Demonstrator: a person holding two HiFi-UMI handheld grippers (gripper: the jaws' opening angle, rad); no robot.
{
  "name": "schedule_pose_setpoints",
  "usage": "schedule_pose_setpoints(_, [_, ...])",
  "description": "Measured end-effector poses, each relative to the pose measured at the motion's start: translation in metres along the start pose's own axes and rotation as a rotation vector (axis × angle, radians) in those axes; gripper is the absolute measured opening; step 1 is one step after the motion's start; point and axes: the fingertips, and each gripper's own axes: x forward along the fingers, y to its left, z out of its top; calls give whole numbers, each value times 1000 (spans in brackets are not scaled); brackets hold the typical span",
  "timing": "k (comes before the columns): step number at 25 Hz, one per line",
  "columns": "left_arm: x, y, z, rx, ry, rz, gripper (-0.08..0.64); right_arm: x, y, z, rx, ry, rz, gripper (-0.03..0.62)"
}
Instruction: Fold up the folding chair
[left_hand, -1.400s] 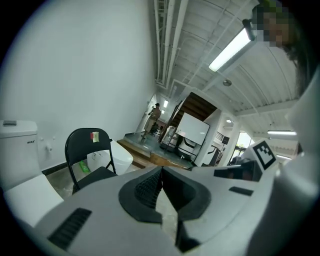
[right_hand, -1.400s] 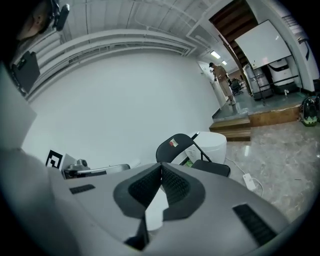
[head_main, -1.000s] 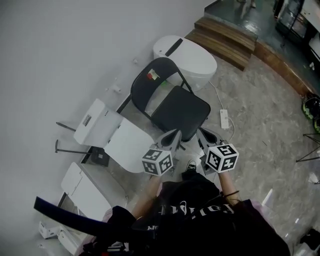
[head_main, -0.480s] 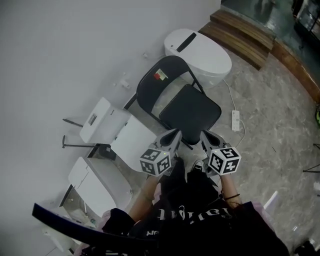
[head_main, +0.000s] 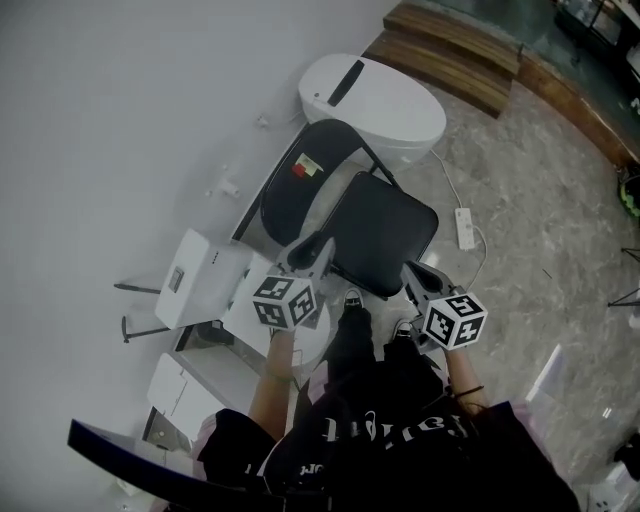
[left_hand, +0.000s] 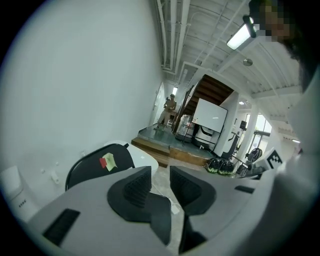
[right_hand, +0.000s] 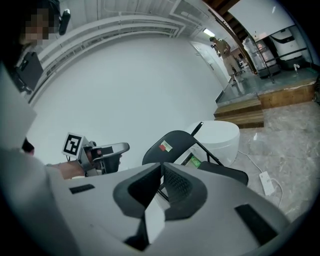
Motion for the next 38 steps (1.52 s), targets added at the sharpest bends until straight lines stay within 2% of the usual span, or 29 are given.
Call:
schedule_pose_setpoints(6, [27,125,37,59,45,58,121,47,-10,-3,27,14,-83,15])
schedule_pose_setpoints(10, [55,190,43,126,153,62,160,71,-20,-11,44,38,-129,15])
schedule_pose_setpoints(14, [84,232,36,192,262,53,169,89,-36,-20,94,43,-172,15])
schedule_pose_setpoints(17, [106,252,24,196,330,27,170,103,-53,-31,110,63,-202,21])
schedule_pose_setpoints(18, [113,258,19,192,350,19,177,109,-59,-36,118,77,-206,36])
schedule_pose_setpoints(20, [125,270,12,190,385,12,184,121,-69,-49,137,111,-201,129])
schedule_pose_setpoints(23, [140,285,-2,201,452,2,187,133,-88,-65,160,145,-194,165])
schedule_pose_setpoints(26, [153,288,-20,157,507,-44,187,137,-119,-85,179,181,-225,187])
schedule_pose_setpoints(28, [160,284,-23,136,518,-66,187,136,-144,-98,204,187,-258,208])
schedule_pose_setpoints(33, [170,281,-16,235,513,-42,186,137,-206,-136,252,231,-320,271])
schedule_pose_setpoints(38, [179,281,-24,243,532,-45,176,136,-265,-188,295,300,-367,289])
